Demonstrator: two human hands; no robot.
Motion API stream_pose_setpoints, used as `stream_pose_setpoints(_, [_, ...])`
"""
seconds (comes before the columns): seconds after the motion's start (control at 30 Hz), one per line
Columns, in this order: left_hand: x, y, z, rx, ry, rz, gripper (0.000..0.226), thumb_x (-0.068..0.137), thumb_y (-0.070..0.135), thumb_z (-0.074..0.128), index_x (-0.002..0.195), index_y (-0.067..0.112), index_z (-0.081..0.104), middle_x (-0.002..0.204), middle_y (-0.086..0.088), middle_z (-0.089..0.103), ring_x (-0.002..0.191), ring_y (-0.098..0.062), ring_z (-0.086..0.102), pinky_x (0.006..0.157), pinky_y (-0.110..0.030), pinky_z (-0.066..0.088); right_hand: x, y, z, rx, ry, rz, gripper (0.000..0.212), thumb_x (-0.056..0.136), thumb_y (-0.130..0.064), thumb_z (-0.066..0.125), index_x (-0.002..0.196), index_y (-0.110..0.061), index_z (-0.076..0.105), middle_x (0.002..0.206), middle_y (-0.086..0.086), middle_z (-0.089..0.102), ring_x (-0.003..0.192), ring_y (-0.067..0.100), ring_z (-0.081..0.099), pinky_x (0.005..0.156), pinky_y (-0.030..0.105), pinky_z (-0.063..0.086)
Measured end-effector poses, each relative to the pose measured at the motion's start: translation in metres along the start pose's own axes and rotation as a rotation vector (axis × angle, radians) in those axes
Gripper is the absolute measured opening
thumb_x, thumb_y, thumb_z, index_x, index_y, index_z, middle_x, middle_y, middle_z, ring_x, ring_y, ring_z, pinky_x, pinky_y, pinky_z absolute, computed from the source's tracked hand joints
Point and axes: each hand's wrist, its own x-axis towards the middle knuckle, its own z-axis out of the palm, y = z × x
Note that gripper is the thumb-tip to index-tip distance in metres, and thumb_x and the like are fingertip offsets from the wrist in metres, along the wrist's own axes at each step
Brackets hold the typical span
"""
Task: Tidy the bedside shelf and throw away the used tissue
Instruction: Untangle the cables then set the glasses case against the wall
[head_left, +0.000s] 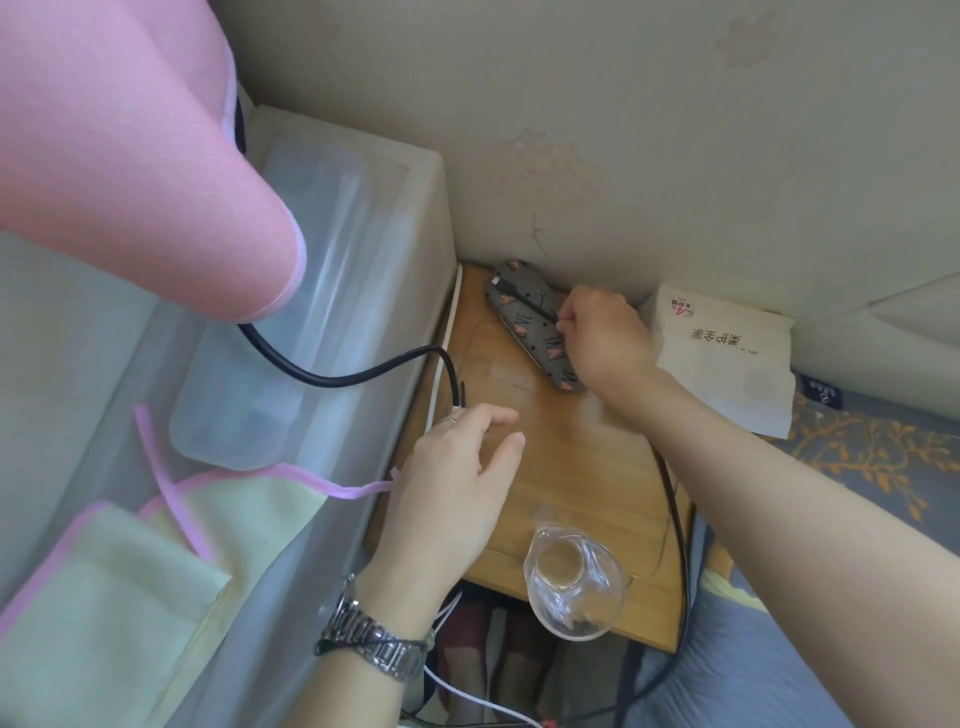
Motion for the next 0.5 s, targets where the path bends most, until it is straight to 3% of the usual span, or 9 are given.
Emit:
stream_pose_setpoints(0.23, [-0.007,0.003,-0.002,0.018,0.003,0.007,0.026,0.088,0.04,0.05,0.111,0.036,0.06,0.111,0.021,0.061,0.093,0.004,0.058,0.086,-0.031,0.05,-0.013,-0.007,-0.02,-0.038,-0.084,-0.113,0.02,0.093,-0.006,0.048,0.111,0.002,0.053,0.12,0.025,0.052,0.109,0.04,0.053,0.084,0.039,0.044])
stream_pose_setpoints(0.43, [-0.026,0.021,-0.006,0.013,0.021,0.024,0.025,0.088,0.038,0.053,0.111,0.035,0.062,0.109,0.02,0.062,0.092,0.003,0.059,0.087,-0.031,0.05,-0.046,-0.003,-0.063,0.109,-0.097,-0.218,0.009,0.095,-0.008,0.045,0.098,-0.007,0.053,0.111,0.017,0.054,0.101,0.037,0.052,0.087,0.043,0.045])
stream_pose_setpoints(0.5, [-0.036,0.03,-0.008,0.018,0.024,0.032,0.024,0.088,0.038,0.053,0.111,0.035,0.062,0.108,0.02,0.062,0.094,0.003,0.058,0.088,-0.03,0.049,-0.062,0.003,-0.079,0.132,-0.092,-0.248,0.008,0.095,-0.01,0.045,0.097,-0.009,0.053,0.104,0.014,0.055,0.097,0.032,0.052,0.082,0.04,0.044])
